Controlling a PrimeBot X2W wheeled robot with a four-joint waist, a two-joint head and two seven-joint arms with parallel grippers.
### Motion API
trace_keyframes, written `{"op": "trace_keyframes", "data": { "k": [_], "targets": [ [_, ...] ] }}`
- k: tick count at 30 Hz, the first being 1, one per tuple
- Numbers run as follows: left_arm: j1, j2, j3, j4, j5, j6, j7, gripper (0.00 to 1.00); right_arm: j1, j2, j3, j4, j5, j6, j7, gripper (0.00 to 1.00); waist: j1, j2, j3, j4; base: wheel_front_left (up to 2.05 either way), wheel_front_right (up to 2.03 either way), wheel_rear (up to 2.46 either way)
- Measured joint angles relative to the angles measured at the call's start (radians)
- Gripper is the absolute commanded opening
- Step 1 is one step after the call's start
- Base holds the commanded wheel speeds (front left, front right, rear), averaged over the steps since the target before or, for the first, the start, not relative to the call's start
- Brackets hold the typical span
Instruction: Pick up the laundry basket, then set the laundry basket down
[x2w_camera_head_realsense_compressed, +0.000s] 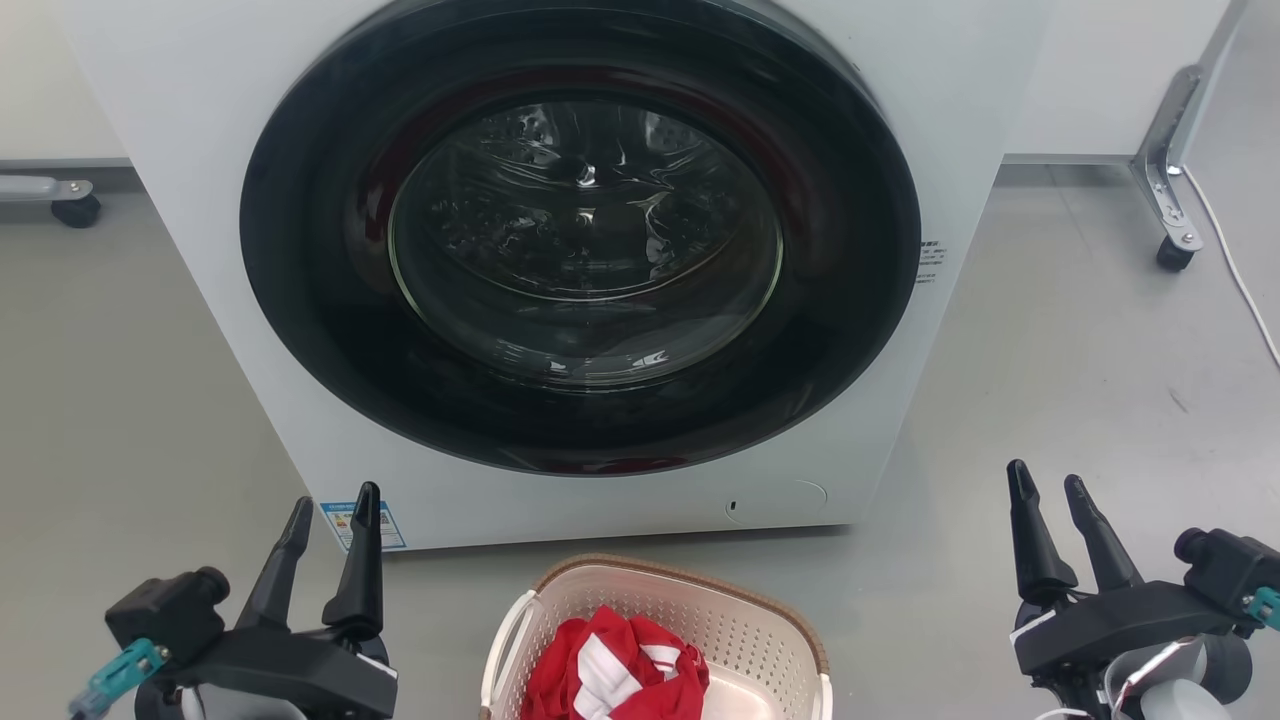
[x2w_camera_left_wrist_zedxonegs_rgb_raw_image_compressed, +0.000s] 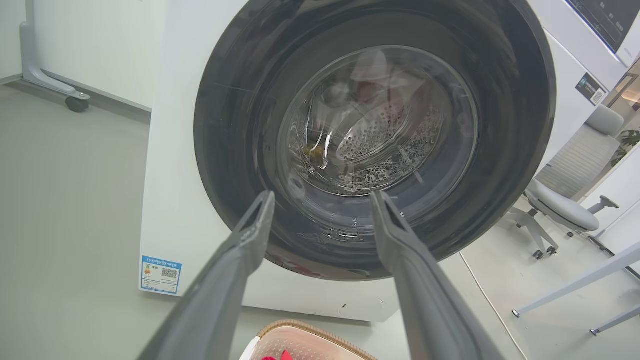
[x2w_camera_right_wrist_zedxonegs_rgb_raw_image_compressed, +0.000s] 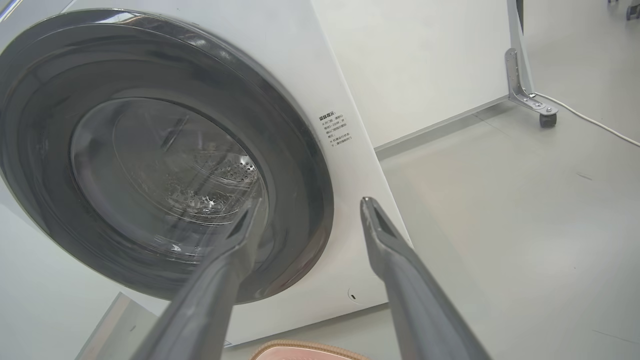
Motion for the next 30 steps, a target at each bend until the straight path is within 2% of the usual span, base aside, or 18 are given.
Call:
{"op": "trace_keyframes", "data": {
  "k": [17,30],
  "targets": [
    [0.003,0.021,-0.063,-0.002,0.217,0.052,-0.053,1.00,0.000,-0.019,0.066,0.025,-0.198,-0.048,-0.063,1.00,0.0000,0.0000,-0.001,0.005,0.00,0.00,0.00],
    [0.022,0.026,-0.088,0.002,0.341,0.095,-0.069,1.00,0.000,-0.030,0.100,0.042,-0.345,-0.079,-0.114,1.00,0.0000,0.0000,-0.005,0.007,0.00,0.00,0.00]
  ]
}}
